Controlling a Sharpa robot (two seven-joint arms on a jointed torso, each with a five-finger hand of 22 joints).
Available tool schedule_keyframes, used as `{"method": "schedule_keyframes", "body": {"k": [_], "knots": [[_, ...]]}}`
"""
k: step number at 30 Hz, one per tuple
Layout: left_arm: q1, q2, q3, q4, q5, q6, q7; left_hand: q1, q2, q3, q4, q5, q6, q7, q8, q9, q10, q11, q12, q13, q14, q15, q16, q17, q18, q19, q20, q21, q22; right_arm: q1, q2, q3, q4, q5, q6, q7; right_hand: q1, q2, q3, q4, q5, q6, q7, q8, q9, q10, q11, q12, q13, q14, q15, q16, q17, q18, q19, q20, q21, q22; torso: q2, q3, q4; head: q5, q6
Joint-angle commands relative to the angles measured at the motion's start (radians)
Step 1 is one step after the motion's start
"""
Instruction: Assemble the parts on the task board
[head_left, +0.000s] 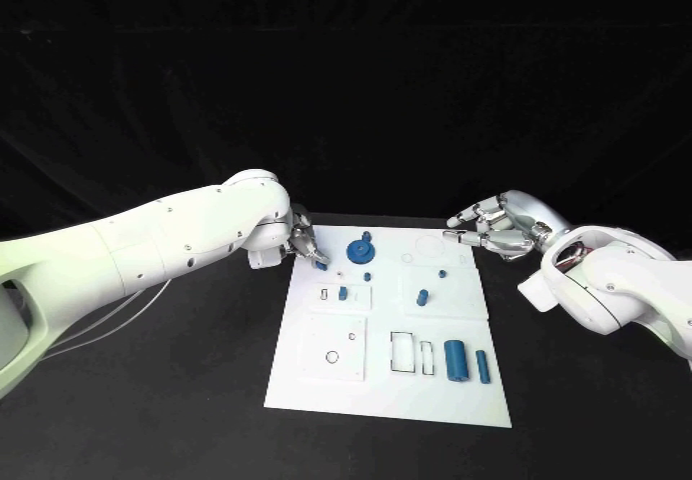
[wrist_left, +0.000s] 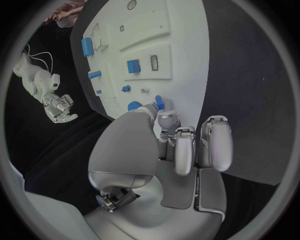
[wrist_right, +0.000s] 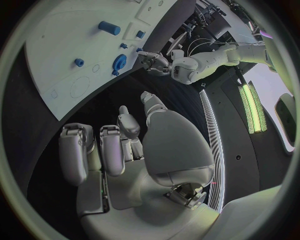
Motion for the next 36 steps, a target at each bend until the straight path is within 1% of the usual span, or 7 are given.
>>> {"method": "schedule_keyframes", "body": {"k": [1, 6, 10, 18, 23, 28, 36], "knots": [[0.000, -0.025, 0.001, 0.042, 0.103, -0.058, -0.013, -0.010, -0.013, 0.152, -0.133, -0.001, -0.008, -0.003, 0.012, 0.083, 0.009, 0.000, 0.008, 0.003, 0.105, -0.006, 0.007, 0.263, 0.006, 0.008, -0.002, 0.006, 0.083, 0.000, -0.001, 0.000, 0.000, -0.004, -0.001, 0.007, -0.001, 0.011, 0.000, 0.004, -0.006, -0.001, -0.003, 0.006, -0.001, -0.005, 0.002, -0.006, -0.001, 0.069, -0.007, -0.004, 0.103, 0.012, 0.022, -0.005, -0.003, 0.182, -0.001, 0.0007, 0.0029, 0.001, 0.000], [0.001, -0.075, 0.002, 0.121, 0.096, -0.094, -0.017, -0.032, -0.032, 0.198, -0.145, -0.002, -0.009, -0.005, 0.025, 0.095, 0.016, -0.002, 0.013, 0.006, 0.105, -0.008, 0.007, 0.263, 0.005, 0.012, -0.004, 0.009, 0.089, 0.000, -0.001, 0.000, 0.000, -0.002, -0.001, 0.008, -0.001, 0.011, 0.000, 0.004, -0.005, -0.001, -0.003, 0.006, -0.001, -0.005, 0.002, -0.006, -0.001, 0.069, -0.007, -0.003, 0.103, 0.012, 0.022, -0.005, -0.003, 0.182, -0.002, 0.0013, 0.0048, 0.003, -0.002], [-0.001, -0.109, 0.002, 0.179, 0.055, -0.124, -0.009, -0.046, -0.054, 0.257, -0.163, -0.001, -0.008, -0.007, 0.035, 0.104, 0.029, -0.006, 0.026, 0.018, 0.105, -0.010, 0.007, 0.263, 0.001, 0.025, -0.007, 0.019, 0.106, 0.000, 0.000, 0.000, 0.000, 0.000, 0.000, 0.008, 0.001, 0.013, -0.002, 0.005, 0.006, -0.001, -0.003, 0.007, -0.002, -0.006, 0.002, -0.007, -0.001, 0.069, -0.007, -0.004, 0.103, 0.012, 0.022, -0.006, -0.004, 0.182, 0.000, 0.0004, 0.0027, 0.006, -0.001], [-0.033, -0.161, 0.001, 0.272, -0.075, -0.185, 0.013, -0.068, -0.085, 0.316, -0.183, -0.002, -0.004, -0.010, 0.047, 0.114, 0.041, -0.008, 0.035, 0.026, 0.105, -0.013, 0.007, 0.263, -0.002, 0.033, -0.009, 0.025, 0.118, 0.000, 0.000, 0.000, 0.000, 0.001, -0.001, 0.009, 0.001, 0.013, -0.002, 0.005, 0.009, -0.001, -0.003, 0.007, -0.002, -0.006, 0.002, -0.006, -0.001, 0.069, -0.007, -0.004, 0.103, 0.012, 0.022, -0.006, -0.004, 0.182, -0.002, -0.0004, 0.0055, 0.008, -0.006], [-0.063, -0.174, 0.000, 0.313, -0.144, -0.223, 0.026, -0.078, -0.106, 0.350, -0.196, -0.003, 0.000, -0.012, 0.053, 0.119, 0.047, -0.009, 0.036, 0.027, 0.105, -0.015, 0.007, 0.263, -0.003, 0.037, -0.010, 0.028, 0.123, 0.000, 0.000, 0.000, 0.000, 0.001, -0.001, 0.010, 0.001, 0.013, -0.003, 0.005, 0.010, -0.001, -0.003, 0.007, -0.002, -0.006, 0.002, -0.006, -0.001, 0.069, -0.007, -0.004, 0.103, 0.012, 0.022, -0.006, -0.005, 0.182, 0.000, -0.0004, 0.0025, 0.009, -0.008], [-0.082, -0.174, -0.002, 0.334, -0.163, -0.247, 0.028, -0.081, -0.119, 0.362, -0.203, -0.003, 0.004, -0.012, 0.057, 0.121, 0.052, -0.011, 0.040, 0.030, 0.105, -0.016, 0.007, 0.263, -0.004, 0.040, -0.011, 0.031, 0.128, -0.001, 0.000, 0.000, 0.000, 0.001, -0.001, 0.010, 0.000, 0.013, -0.004, 0.006, 0.011, -0.001, -0.003, 0.007, -0.002, -0.006, 0.002, -0.006, -0.001, 0.069, -0.007, -0.004, 0.102, 0.012, 0.022, -0.006, -0.005, 0.182, 0.000, 0.0000, 0.0023, 0.009, -0.009], [-0.094, -0.172, -0.003, 0.351, -0.176, -0.271, 0.028, -0.086, -0.121, 0.373, -0.203, -0.003, 0.008, -0.014, 0.060, 0.123, 0.057, -0.012, 0.045, 0.035, 0.105, -0.017, 0.007, 0.263, -0.006, 0.044, -0.011, 0.034, 0.133, -0.001, -0.002, 0.000, -0.001, 0.000, -0.004, 0.011, -0.002, 0.013, -0.005, 0.008, 0.013, 0.000, -0.003, 0.008, -0.002, -0.004, 0.002, -0.004, 0.002, 0.069, -0.007, -0.004, 0.103, 0.012, 0.022, -0.006, -0.004, 0.182, 0.000, 0.0009, 0.0017, 0.005, -0.010]]}}
